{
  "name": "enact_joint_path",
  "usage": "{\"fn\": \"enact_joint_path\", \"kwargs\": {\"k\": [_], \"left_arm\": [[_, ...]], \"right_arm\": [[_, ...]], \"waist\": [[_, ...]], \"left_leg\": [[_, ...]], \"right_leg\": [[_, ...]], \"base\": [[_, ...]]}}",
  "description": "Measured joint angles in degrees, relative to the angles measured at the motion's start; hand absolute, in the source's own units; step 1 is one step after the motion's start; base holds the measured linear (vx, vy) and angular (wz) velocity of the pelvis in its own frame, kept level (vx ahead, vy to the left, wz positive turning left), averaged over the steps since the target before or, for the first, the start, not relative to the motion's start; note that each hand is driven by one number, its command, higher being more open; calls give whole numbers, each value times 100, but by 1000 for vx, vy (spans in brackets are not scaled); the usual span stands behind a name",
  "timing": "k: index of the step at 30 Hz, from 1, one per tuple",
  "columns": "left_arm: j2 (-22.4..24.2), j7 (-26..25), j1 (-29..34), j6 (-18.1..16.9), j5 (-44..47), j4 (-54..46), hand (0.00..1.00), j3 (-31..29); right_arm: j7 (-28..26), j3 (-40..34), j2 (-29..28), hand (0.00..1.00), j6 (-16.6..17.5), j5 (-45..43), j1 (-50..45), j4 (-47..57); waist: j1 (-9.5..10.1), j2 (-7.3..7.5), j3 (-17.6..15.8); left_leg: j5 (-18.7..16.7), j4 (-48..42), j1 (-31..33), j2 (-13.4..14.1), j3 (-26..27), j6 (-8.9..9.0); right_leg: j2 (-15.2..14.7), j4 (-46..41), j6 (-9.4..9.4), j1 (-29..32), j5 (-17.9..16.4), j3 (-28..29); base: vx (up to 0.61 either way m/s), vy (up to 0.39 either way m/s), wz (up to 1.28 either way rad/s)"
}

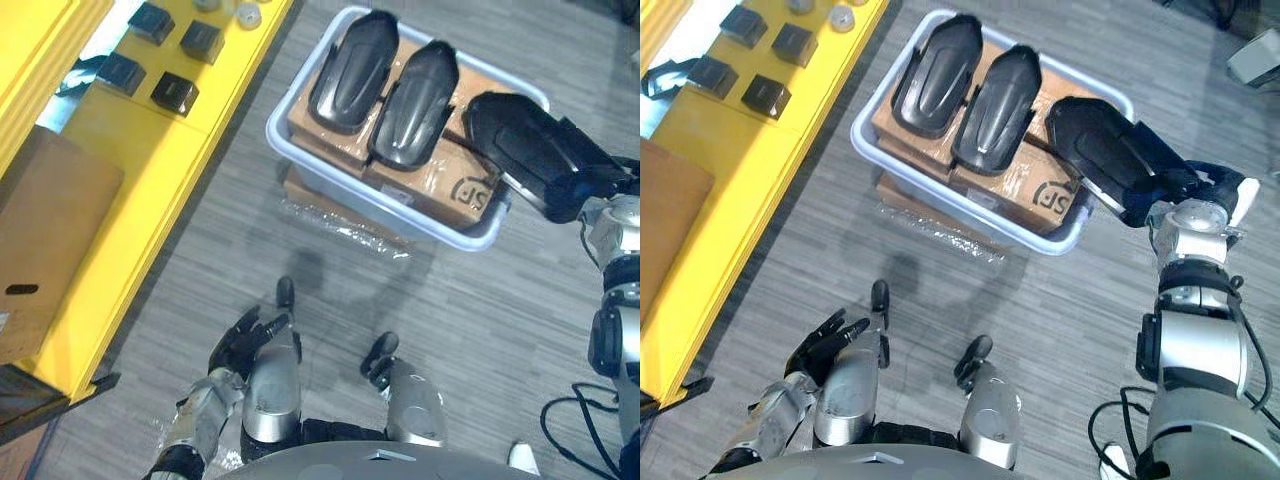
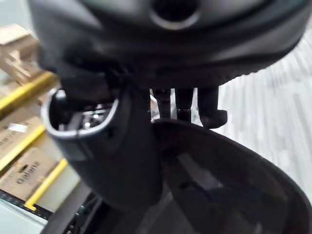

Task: Walk over and take three plastic housings, then place them on the shelf

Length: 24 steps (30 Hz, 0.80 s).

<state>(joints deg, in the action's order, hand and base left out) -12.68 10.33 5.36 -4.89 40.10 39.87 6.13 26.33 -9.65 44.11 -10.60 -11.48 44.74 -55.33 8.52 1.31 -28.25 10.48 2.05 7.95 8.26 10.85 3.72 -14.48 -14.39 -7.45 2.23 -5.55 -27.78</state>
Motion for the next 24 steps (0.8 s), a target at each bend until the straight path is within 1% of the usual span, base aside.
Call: {"fn": "enact_joint_path", "kwargs": {"k": [2, 4, 5, 6, 8, 9, 10, 13, 14, 16, 17, 19, 20, 22, 24], "left_arm": [[-50, -8, 117, 32, 10, -91, 100, 15], [-124, 9, 195, 195, 50, -142, 100, 26], [-118, 34, 200, 255, 114, -192, 100, 32], [-59, 118, 203, 307, 305, -325, 100, 78], [92, 332, 164, 535, 719, -580, 100, 95], [170, 457, 148, 676, 891, -711, 100, 130], [283, 588, 111, 800, 974, -815, 100, 213], [402, 750, -89, 1137, 1049, -854, 100, 437], [462, 819, -331, 1413, 1160, -840, 100, 671], [504, 848, -501, 1583, 1258, -801, 100, 818], [536, 849, -666, 1813, 1541, -769, 100, 993], [588, 840, -904, 2129, 1918, -765, 100, 1224], [629, 777, -1114, 2326, 2265, -758, 100, 1406], [701, 687, -1319, 2513, 2548, -723, 100, 1576], [797, 530, -1527, 2622, 2903, -610, 100, 1765]], "right_arm": [[169, -135, -134, 0, 63, 156, -180, 255], [323, -245, -418, 0, 137, 280, -572, 593], [340, -249, -467, 0, 138, 346, -670, 676], [345, -263, -579, 0, 139, 442, -810, 867], [368, -261, -791, 0, 133, 694, -888, 1141], [372, -258, -939, 0, 134, 850, -1062, 1416], [372, -246, -1115, 0, 133, 972, -1236, 1745], [364, -82, -1398, 0, 134, 1240, -1309, 2148], [299, 89, -1529, 0, 140, 1354, -1315, 2303], [268, 185, -1563, 0, 140, 1395, -1356, 2362], [250, 263, -1617, 0, 149, 1554, -1455, 2480], [143, 434, -1816, 0, 223, 1708, -1473, 2529], [85, 561, -1920, 0, 275, 1803, -1534, 2654], [25, 688, -1992, 0, 385, 1851, -1587, 2739], [-73, 869, -2059, 0, 509, 1976, -1659, 2840]], "waist": [[-94, 81, 184], [-137, 208, 590], [-144, 223, 691], [-151, 231, 867], [-196, 226, 968], [-254, 226, 1129], [-283, 217, 1297], [-363, 175, 1500], [-425, 157, 1621], [-444, 145, 1640], [-459, 147, 1694], [-557, 158, 1797], [-587, 152, 1816], [-606, 154, 1818], [-630, 165, 1853]], "left_leg": [[87, 274, -199, -34, 13, 1], [57, 280, -261, -72, 109, -18], [56, 280, -273, -84, 138, -20], [56, 280, -300, -100, 186, -21], [57, 285, -463, -123, 273, -21], [55, 304, -482, -133, 297, -23], [50, 307, -499, -120, 349, -24], [-3, 309, -560, -32, 473, 1], [-18, 310, -587, 43, 536, 21], [-48, 311, -648, 83, 561, 49], [-62, 311, -649, 112, 571, 58], [-88, 311, -646, 137, 635, 62], [-104, 311, -649, 136, 685, 70], [-113, 311, -648, 136, 743, 70], [-103, 310, -648, 131, 812, 73]], "right_leg": [[37, 175, -49, -147, 41, -17], [55, 449, -87, -308, 113, -27], [59, 524, -99, -352, 148, -34], [75, 691, -114, -435, 221, -31], [86, 908, -129, -655, 323, -18], [108, 1030, -132, -728, 370, -23], [136, 1124, -130, -751, 419, -10], [198, 1253, -88, -778, 509, 87], [287, 1379, -49, -798, 595, 144], [342, 1457, -29, -871, 641, 161], [383, 1542, -17, -893, 694, 162], [427, 1675, -9, -894, 779, 228], [436, 1754, -13, -895, 849, 281], [437, 1804, -30, -878, 885, 315], [442, 1872, -9, -858, 963, 375]], "base": [[112, -33, -1], [127, -26, -3], [130, -21, -3], [102, -15, -10], [57, -12, -11], [12, -15, -9], [3, -17, -14], [-36, -7, -27], [-68, -13, -21], [-72, -20, -14], [-91, -9, -9], [-96, 8, -19], [-73, 23, -21], [-45, 20, -15], [-17, 13, -18]]}}
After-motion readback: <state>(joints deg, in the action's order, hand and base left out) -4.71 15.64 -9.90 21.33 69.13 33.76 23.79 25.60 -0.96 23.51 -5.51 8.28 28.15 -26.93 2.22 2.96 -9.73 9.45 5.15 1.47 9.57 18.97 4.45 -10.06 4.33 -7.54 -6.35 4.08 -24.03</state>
